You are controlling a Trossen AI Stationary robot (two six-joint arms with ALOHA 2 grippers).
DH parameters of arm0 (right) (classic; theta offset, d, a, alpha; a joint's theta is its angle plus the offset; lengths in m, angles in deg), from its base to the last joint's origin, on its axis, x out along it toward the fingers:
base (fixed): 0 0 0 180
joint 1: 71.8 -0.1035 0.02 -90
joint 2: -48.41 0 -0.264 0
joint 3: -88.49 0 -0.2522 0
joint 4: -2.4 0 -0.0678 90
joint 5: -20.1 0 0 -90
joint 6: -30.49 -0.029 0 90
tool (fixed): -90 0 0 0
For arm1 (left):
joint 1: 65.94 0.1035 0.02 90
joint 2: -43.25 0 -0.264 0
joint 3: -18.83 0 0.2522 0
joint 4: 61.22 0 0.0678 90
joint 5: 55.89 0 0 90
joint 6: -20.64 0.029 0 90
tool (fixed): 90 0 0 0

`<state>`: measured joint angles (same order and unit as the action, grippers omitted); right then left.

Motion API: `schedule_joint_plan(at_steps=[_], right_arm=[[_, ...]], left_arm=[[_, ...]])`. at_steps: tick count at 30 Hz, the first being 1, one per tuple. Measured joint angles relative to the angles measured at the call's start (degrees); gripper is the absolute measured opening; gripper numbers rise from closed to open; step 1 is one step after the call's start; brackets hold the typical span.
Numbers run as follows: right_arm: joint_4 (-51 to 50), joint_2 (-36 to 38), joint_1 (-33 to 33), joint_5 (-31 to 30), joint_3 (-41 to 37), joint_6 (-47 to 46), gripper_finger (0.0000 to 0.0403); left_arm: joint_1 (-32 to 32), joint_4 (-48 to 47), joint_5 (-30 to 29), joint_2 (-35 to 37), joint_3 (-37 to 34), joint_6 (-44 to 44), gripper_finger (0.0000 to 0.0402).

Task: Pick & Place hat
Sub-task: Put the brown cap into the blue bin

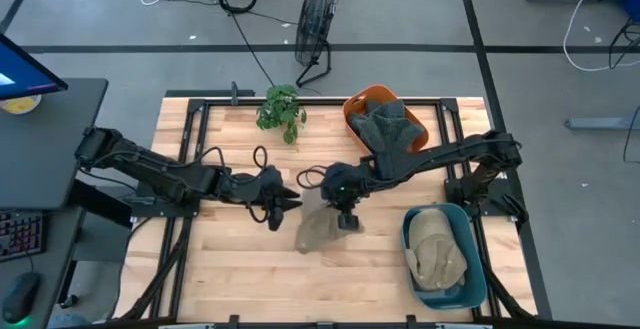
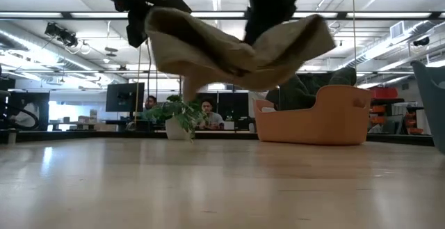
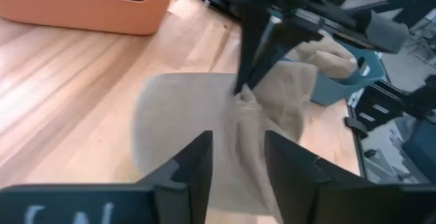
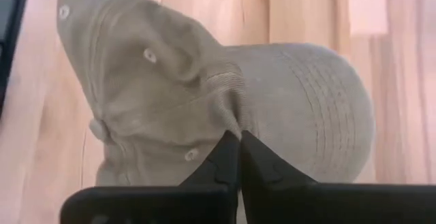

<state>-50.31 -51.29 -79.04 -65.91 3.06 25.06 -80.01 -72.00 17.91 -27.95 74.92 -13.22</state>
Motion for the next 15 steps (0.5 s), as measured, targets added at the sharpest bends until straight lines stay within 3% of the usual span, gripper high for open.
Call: schedule_joint_plan(at_steps=[5, 15], right_arm=[[-11.98, 1.6, -2.39, -0.14, 3.24, -0.06, 0.0002], [-40.28, 6.11, -9.92, -1.9, 19.61, -1.6, 0.0002]], left_arm=[[0.02, -0.11, -2.23, 0.0, 0.0, 0.01, 0.0161], [0.02, -0.37, -2.26, -0.02, -0.11, -0.01, 0.0154]])
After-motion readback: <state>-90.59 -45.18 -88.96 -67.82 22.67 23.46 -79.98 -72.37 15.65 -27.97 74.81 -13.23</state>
